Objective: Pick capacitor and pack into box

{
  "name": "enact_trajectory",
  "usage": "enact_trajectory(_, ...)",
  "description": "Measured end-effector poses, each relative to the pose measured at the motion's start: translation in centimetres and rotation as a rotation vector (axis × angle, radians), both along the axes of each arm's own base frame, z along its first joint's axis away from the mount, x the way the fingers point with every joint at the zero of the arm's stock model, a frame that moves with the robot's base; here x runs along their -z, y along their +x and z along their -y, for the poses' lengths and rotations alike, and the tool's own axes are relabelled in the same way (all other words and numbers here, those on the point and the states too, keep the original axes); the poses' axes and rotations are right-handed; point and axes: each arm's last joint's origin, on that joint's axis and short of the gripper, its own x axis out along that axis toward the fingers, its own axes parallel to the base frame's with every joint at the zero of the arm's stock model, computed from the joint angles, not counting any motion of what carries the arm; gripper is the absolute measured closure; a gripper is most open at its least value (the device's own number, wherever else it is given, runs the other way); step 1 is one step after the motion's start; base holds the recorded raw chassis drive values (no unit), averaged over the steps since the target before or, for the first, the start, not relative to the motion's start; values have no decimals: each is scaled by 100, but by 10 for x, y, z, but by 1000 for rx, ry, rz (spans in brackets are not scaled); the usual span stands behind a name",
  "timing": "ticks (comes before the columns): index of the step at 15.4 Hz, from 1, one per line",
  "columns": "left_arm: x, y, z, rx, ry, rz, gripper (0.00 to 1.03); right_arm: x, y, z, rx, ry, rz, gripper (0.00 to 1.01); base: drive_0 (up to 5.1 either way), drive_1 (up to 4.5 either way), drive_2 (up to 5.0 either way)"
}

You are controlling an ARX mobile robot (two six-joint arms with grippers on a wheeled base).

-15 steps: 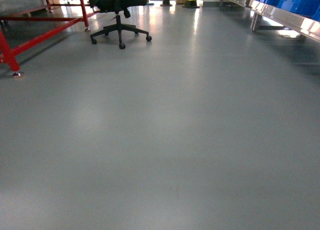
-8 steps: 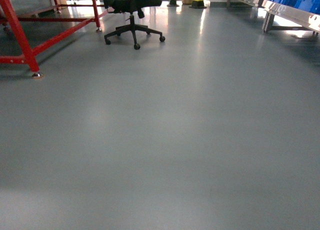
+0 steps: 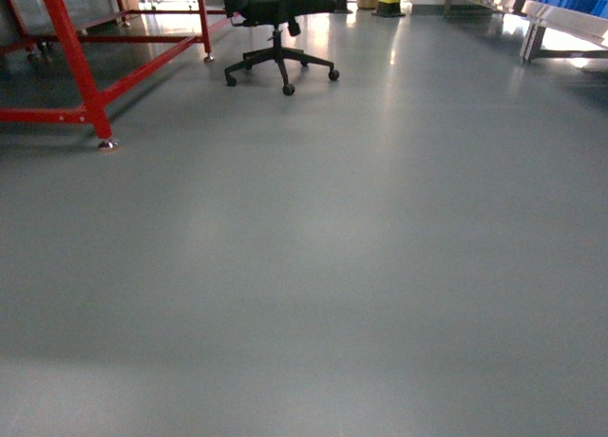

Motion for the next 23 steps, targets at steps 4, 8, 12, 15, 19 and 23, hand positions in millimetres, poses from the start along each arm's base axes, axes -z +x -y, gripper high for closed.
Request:
enact_trajectory(4,0,0,0,-1,0,-2,60,0,0,0,-1,0,1,3,-502,244,244)
enact_trajectory(8,0,0,0,-2,0,-4,60,0,0,0,-1,0,2,3,-510,236,236)
enact_trajectory(12,0,0,0,-2,0,-3,60,0,0,0,-1,0,1,3,-505,240,240)
enact_trajectory(15,0,0,0,0,0,-4,60,0,0,0,-1,0,2,3,-502,243,243)
enact_trajectory(19,0,0,0,1,0,-3,60,0,0,0,-1,0,2,3,-513,232,232)
enact_trajectory(23,0,0,0,0,0,-3,60,0,0,0,0,0,-1,3,-499,247,247)
